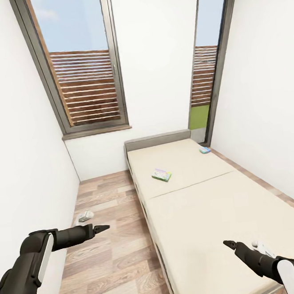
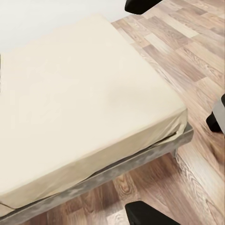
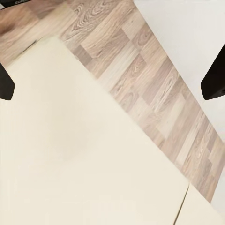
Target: Put all the toys in the child's room - the three board games (two on the bed and one on the table), the two jigsaw puzzles on the table, and the tennis ball on the table - inside the toy box on the table in the child's room.
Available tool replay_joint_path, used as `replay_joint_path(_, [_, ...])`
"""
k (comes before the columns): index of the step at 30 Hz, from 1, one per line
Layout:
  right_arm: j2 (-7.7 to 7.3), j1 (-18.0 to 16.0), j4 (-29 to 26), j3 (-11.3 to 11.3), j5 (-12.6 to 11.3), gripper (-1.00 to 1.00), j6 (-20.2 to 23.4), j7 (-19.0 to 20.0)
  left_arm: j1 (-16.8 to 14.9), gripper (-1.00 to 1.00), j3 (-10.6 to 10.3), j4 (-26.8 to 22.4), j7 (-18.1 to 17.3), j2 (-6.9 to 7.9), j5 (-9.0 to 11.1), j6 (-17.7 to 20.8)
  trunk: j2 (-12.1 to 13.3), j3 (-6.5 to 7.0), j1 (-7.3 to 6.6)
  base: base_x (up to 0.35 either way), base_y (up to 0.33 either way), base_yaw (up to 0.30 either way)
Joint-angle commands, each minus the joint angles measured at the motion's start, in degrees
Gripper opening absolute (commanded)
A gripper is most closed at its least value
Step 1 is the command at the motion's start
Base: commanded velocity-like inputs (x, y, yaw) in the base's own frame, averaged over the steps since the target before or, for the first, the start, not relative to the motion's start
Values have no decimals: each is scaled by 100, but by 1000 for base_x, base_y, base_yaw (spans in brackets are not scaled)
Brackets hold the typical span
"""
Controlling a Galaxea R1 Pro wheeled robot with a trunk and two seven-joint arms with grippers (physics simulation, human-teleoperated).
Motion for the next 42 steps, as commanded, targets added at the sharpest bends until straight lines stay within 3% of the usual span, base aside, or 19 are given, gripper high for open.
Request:
replay_joint_path(1, [2,-6,-6,-9,2,100,32,8,-6,100,5,0,-24,0,-3,41,-13,-13,4,1,253,0])
replay_joint_path(17, [2,-6,-6,-2,5,100,32,8,-6,100,7,0,-24,0,-3,41,-13,-13,4,0,253,0])
replay_joint_path(42, [8,-6,-6,0,-4,100,32,11,-6,100,9,0,-24,0,-3,41,-13,96,4,25,44,-134])
